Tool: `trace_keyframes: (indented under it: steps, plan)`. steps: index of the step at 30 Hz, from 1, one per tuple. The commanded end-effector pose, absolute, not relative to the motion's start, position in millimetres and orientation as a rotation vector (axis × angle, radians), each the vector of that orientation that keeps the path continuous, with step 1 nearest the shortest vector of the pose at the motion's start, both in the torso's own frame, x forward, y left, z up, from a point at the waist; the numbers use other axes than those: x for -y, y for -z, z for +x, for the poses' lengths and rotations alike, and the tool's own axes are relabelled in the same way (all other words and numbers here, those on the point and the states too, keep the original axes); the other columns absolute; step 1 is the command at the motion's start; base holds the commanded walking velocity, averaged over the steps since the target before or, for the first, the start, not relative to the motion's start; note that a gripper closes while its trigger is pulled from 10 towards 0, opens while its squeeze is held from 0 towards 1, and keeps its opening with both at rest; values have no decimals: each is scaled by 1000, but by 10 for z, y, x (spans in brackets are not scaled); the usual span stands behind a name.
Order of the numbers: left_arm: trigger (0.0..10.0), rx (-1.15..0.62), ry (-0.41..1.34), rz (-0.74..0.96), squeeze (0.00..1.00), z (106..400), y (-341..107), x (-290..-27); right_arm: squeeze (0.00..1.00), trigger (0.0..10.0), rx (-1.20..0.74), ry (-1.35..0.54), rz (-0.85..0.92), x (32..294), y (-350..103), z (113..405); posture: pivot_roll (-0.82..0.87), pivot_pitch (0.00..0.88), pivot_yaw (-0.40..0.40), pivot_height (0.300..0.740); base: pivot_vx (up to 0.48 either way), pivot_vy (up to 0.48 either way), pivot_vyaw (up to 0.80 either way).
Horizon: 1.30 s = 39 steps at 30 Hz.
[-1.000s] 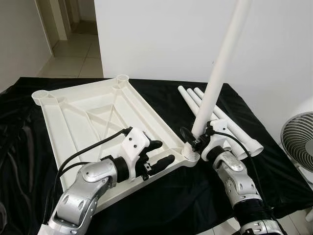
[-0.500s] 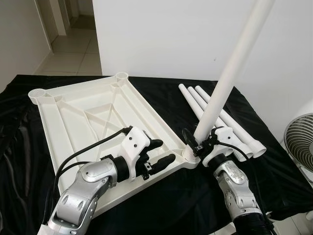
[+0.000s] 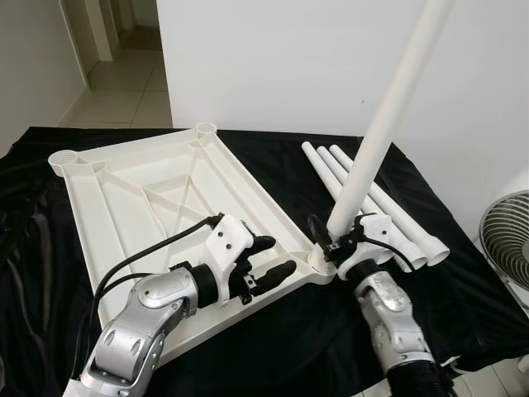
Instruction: Building children table
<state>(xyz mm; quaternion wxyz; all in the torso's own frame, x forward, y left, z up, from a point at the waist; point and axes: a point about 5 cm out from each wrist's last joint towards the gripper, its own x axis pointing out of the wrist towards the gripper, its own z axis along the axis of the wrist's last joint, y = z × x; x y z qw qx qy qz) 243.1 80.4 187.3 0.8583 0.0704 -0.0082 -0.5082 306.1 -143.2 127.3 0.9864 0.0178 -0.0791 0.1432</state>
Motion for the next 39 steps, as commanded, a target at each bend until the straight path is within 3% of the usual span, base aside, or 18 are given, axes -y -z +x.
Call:
trace_keyframes:
  steps: [1, 9, 27, 39]
  plan:
    - [10000, 14, 1015, 140, 0, 2451, -1876, -811, 0, 10000, -45, -171, 29, 1535, -837, 2955, 36, 57, -21, 740, 0, 0, 0]
    - [10000, 21, 1014, 138, 0, 2454, -1887, -795, 0, 10000, 7, -29, 32, 1431, -887, 2962, 42, 55, -30, 740, 0, 0, 0]
    - [10000, 32, 1008, 132, 0, 2455, -1901, -784, 0, 10000, 60, 206, 46, 1504, -945, 2965, 48, 48, -38, 740, 0, 0, 0]
    - [10000, 32, 1005, 133, 0, 2444, -1901, -786, 0, 10000, 68, 236, 37, 1460, -959, 3033, 60, 41, -48, 740, 0, 0, 0]
